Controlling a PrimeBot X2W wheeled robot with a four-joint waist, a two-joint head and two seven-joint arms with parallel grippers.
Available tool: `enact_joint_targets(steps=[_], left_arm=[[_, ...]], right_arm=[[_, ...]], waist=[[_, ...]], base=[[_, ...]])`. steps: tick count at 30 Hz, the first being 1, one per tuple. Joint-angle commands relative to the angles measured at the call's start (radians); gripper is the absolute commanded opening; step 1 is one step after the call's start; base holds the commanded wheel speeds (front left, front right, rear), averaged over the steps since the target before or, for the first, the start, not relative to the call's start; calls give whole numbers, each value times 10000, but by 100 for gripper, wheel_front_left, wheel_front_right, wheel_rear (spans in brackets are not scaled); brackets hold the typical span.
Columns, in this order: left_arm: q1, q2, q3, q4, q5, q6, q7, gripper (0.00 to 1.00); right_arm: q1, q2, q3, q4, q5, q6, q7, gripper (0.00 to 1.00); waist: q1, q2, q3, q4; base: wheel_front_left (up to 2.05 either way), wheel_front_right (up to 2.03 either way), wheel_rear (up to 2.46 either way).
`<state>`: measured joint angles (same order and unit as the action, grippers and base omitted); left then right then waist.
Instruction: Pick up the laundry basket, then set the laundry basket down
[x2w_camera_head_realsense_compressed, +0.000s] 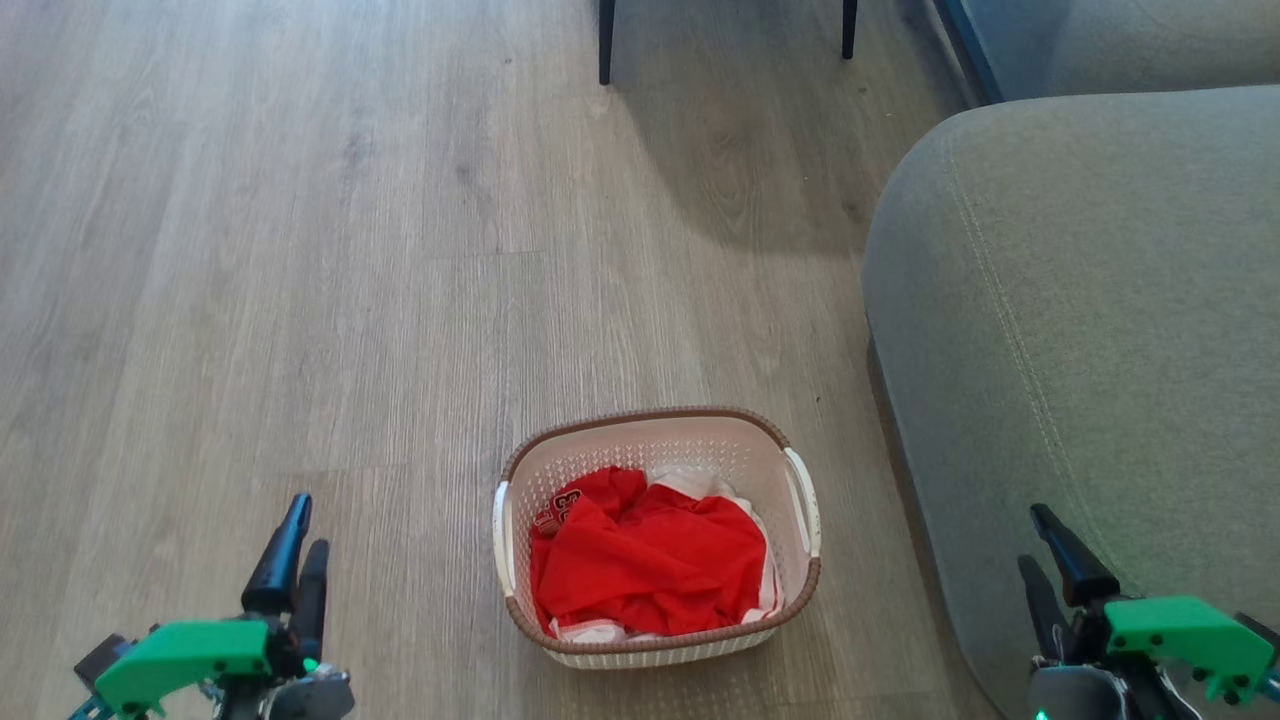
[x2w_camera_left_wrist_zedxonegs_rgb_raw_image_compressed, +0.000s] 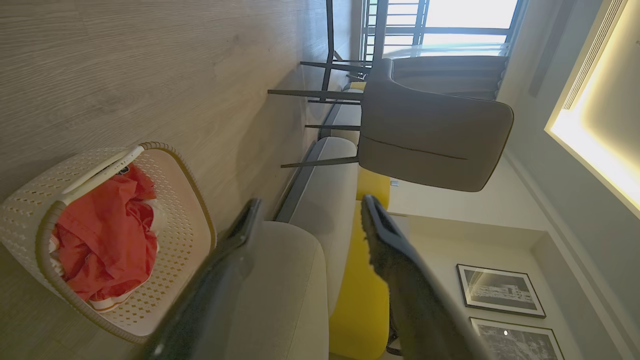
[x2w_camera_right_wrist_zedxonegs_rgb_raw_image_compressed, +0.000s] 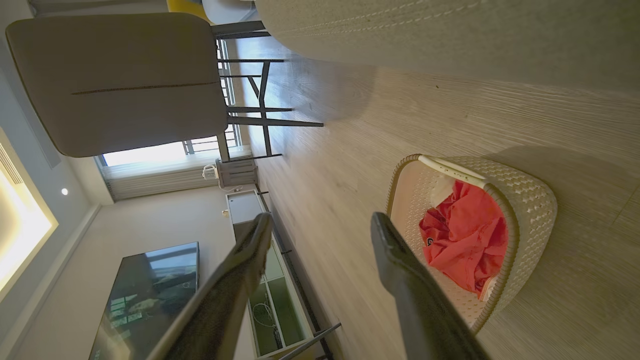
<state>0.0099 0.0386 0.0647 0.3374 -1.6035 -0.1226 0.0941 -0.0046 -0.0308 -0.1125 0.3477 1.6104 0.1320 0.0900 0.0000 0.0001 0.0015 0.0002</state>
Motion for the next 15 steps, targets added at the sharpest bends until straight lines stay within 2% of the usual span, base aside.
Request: enact_joint_targets(steps=[1, 8, 15], left_arm=[[-458, 51, -63, -416, 164, -8, -131, 100], [-445, 55, -149, -632, 525, 30, -338, 100], [-442, 60, -282, -958, 1241, 163, -575, 100]], right_arm=[[-338, -48, 58, -366, -117, -1, -131, 100], [-338, -57, 114, -454, -441, -2, -336, 100], [-352, -67, 124, -665, -1267, -3, -571, 100]], waist=[[0, -1, -4, 2], [0, -1, -20, 8], [0, -1, -43, 12]], base=[[0, 0, 0], [0, 0, 0], [0, 0, 0]])
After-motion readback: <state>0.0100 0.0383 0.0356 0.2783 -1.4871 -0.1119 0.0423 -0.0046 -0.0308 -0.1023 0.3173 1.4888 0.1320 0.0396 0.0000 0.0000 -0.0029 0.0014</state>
